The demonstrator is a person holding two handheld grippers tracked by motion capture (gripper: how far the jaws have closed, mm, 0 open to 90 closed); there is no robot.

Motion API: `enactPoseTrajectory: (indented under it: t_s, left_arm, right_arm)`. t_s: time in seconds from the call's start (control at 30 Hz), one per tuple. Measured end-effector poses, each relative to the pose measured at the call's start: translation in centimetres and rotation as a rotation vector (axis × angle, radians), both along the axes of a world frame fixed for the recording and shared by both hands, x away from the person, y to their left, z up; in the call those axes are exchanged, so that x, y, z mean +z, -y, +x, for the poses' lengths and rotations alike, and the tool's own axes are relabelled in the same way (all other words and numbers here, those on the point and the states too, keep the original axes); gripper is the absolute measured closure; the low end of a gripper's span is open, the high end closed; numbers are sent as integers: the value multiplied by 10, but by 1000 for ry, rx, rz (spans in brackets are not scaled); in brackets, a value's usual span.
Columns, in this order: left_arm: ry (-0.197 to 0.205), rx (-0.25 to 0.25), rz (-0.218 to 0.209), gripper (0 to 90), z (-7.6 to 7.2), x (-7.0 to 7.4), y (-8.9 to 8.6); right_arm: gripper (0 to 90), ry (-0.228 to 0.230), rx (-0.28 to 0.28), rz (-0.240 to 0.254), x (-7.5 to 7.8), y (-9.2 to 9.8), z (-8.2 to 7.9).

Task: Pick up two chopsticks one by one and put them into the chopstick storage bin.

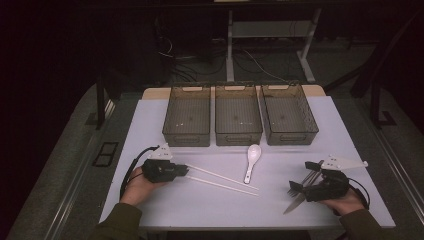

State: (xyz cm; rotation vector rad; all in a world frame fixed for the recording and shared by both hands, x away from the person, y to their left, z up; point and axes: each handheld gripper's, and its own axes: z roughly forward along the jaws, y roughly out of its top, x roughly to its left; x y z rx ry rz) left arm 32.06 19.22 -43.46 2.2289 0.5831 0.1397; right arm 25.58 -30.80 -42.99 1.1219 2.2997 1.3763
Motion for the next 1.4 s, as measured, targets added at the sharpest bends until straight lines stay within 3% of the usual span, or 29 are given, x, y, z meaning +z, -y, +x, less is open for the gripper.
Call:
enactPoseTrajectory:
  t_s: [0.17,0.53,1.1,1.4]
  left_arm:
    - [1,-93,-6,684,-2,0,11]
    - [-26,-230,41,711,3,-9,39]
    - [-33,-305,73,795,-1,-11,42]
    - [-52,-309,88,805,-12,-9,40]
  right_arm:
    - [24,-1,2,-2,0,0,0]
    - [24,-2,4,-6,-1,-1,0]
    - [24,0,0,-4,-1,1,-1]
    - [24,-1,-2,-3,-1,1,-1]
